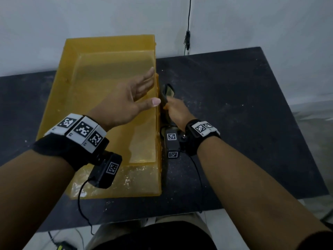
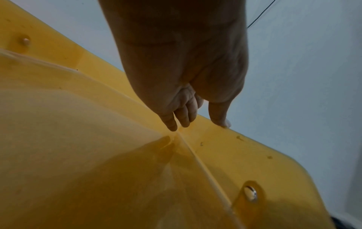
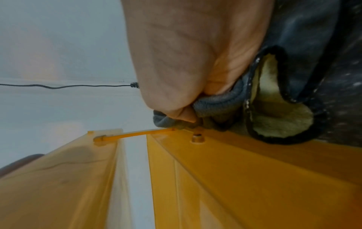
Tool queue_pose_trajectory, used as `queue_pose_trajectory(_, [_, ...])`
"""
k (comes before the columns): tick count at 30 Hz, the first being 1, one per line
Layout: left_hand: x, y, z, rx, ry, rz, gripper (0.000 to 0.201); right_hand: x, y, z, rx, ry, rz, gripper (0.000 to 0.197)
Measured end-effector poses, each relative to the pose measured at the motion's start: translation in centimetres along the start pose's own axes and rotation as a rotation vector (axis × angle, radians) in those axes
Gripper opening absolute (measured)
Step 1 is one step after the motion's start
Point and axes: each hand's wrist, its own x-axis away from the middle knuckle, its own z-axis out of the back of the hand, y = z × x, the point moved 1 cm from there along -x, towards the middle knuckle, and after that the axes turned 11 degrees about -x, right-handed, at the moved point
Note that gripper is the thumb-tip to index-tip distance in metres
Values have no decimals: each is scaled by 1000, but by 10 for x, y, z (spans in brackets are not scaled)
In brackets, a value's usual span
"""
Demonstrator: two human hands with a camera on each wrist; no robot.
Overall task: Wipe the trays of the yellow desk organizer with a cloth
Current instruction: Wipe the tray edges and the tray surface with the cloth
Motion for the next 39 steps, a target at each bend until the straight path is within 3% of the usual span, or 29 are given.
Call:
queue_pose_trajectory(8, [4,1,-2,-1,29,-14,82,77,46,-9,-195,-32,-111,29])
queue_pose_trajectory(10, [5,2,-4,7,38,-20,81,102,60,-11,-257,-30,-140,19])
queue_pose_trajectory(14, [7,0,-7,4,46,-43,79,140,75,-18,-361,9,-164,17])
queue_pose_trajectory(17, [10,-1,-9,1,55,-66,78,159,83,-25,-342,36,-123,33])
queue_pose_trajectory(20, [12,-1,-10,0,48,-80,77,182,83,-31,-294,71,-86,18])
queue_pose_trajectory(25, [11,-2,-7,-2,41,-98,76,215,76,-36,-251,146,-95,19])
queue_pose_trajectory(29, [11,-2,-11,11,51,-100,78,239,82,-36,-224,193,-163,32])
queue_pose_trajectory(34, [28,0,-2,144,219,-77,72,257,57,-30,-146,217,-112,48])
queue_pose_trajectory(36, [43,0,10,199,313,-59,53,262,39,-28,-160,263,-39,40])
queue_pose_trajectory(38, [59,-2,25,183,356,-43,41,264,17,-34,-230,260,5,19])
queue_pose_trajectory(39, [66,-4,33,155,374,-36,38,262,7,-38,-251,245,15,21])
